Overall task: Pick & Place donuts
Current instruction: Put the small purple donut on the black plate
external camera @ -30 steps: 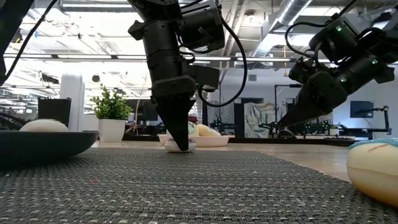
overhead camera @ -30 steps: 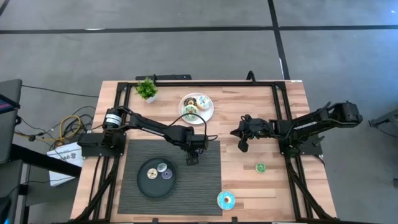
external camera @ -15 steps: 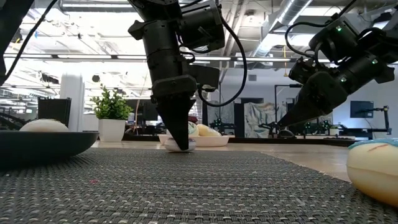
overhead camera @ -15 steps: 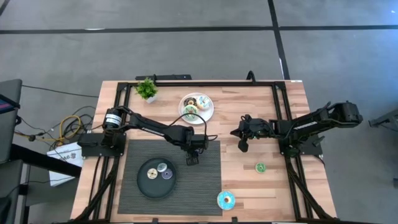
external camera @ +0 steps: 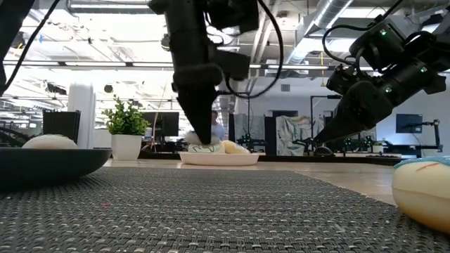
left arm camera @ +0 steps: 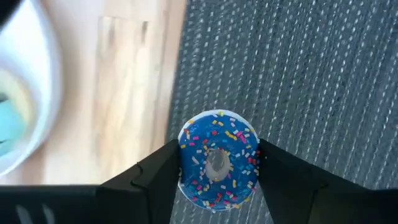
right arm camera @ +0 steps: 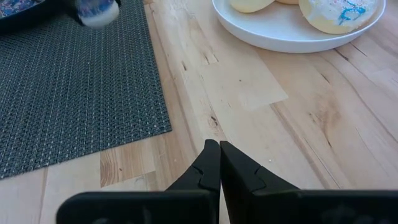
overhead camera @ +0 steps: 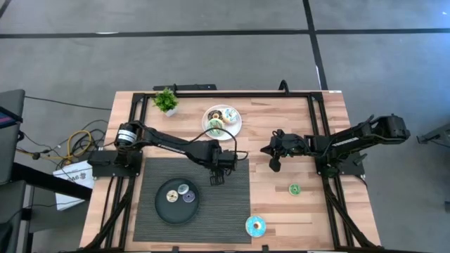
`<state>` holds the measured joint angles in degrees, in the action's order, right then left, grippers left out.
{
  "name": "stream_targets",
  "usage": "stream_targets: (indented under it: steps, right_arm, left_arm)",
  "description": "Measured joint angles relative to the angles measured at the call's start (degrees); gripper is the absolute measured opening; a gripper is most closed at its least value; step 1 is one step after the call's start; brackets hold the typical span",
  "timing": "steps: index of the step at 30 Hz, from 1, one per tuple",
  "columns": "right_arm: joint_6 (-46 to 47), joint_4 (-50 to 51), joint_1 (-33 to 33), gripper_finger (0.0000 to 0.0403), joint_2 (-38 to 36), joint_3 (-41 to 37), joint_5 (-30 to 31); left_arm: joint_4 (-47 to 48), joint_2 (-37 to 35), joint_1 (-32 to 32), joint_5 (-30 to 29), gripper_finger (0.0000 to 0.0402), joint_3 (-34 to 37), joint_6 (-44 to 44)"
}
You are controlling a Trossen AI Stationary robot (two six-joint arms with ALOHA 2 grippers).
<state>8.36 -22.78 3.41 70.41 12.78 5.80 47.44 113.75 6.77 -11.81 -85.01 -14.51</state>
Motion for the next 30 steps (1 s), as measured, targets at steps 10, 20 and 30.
stream_targets:
  steps: [10, 20, 30]
  right_arm:
    - [0.2, 0.1, 0.0, 0.0001, 0.0, 0.0, -0.5]
    - [0.2, 0.0, 0.0, 0.0001, 0.0, 0.0, -1.2]
    - [0.2, -0.1, 0.0, 0.0001, 0.0, 0.0, -1.3]
  left_arm:
    - [3.8, -9.2, 4.7, -3.6, 0.0193, -0.2, -1.2]
    - [7.4, -15.0, 13.3, -8.4, 0.0193, 8.4, -15.6]
    - [0.0, -27.2, 27.4, -10.8, 0.0193, 28.7, -46.9]
